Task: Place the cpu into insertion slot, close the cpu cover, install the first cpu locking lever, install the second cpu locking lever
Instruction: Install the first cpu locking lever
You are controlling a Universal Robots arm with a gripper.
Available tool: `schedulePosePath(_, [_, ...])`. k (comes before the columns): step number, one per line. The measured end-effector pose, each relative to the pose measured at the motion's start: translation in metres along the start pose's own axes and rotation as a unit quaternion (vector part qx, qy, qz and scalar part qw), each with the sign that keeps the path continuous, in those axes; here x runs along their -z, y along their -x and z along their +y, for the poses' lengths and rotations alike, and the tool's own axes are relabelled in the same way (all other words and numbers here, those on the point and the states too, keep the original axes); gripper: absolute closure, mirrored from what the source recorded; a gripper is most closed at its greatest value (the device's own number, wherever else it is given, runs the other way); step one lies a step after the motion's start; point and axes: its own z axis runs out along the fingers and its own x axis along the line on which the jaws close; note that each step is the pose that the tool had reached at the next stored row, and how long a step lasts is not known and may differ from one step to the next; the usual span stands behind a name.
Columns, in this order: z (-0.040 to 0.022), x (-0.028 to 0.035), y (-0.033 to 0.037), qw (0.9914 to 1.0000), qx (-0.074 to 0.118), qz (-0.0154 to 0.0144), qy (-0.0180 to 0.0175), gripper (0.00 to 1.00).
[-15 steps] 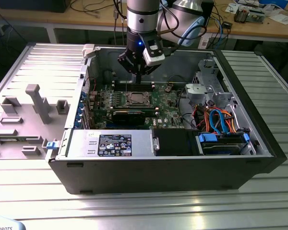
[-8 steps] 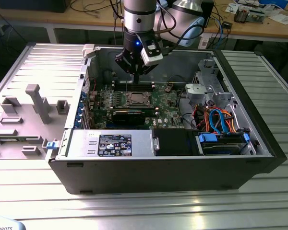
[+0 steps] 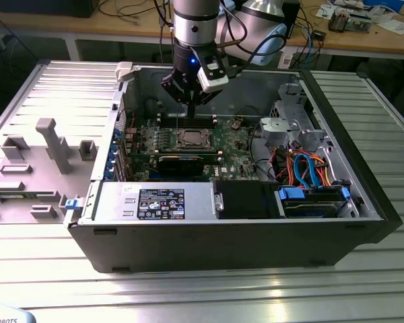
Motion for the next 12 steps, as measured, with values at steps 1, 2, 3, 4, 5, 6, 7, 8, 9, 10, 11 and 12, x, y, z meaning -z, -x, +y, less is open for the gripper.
schedulePosePath(1, [0.0000, 0.0000, 0.0000, 1.00000, 0.000, 0.0000, 0.0000, 0.89])
schedulePosePath(2, [0.0000, 0.0000, 0.0000, 1.00000, 0.000, 0.0000, 0.0000, 0.89])
schedulePosePath(3, [0.0000, 0.0000, 0.0000, 1.00000, 0.000, 0.0000, 0.0000, 0.89])
schedulePosePath(4, [0.0000, 0.0000, 0.0000, 1.00000, 0.001, 0.0000, 0.0000, 0.89])
schedulePosePath(5, [0.0000, 0.0000, 0.0000, 1.00000, 0.001, 0.0000, 0.0000, 0.89])
schedulePosePath(6, [0.0000, 0.0000, 0.0000, 0.99999, 0.004, 0.0000, 0.0000, 0.89])
schedulePosePath(7, [-0.0001, 0.0000, 0.0000, 0.99998, 0.006, 0.0001, 0.0000, 0.89])
schedulePosePath(8, [-0.0001, 0.0000, 0.0000, 0.99993, 0.012, 0.0002, 0.0002, 0.89])
schedulePosePath(9, [-0.0001, 0.0000, 0.0000, 0.99985, 0.017, 0.0003, 0.0003, 0.89])
schedulePosePath(10, [-0.0001, -0.0001, 0.0000, 0.99968, 0.025, 0.0004, 0.0006, 0.89])
schedulePosePath(11, [-0.0001, 0.0000, -0.0001, 0.99947, 0.033, 0.0005, 0.0010, 0.89])
schedulePosePath(12, [-0.0004, 0.0000, -0.0011, 0.99942, 0.034, 0.0006, 0.0019, 0.89])
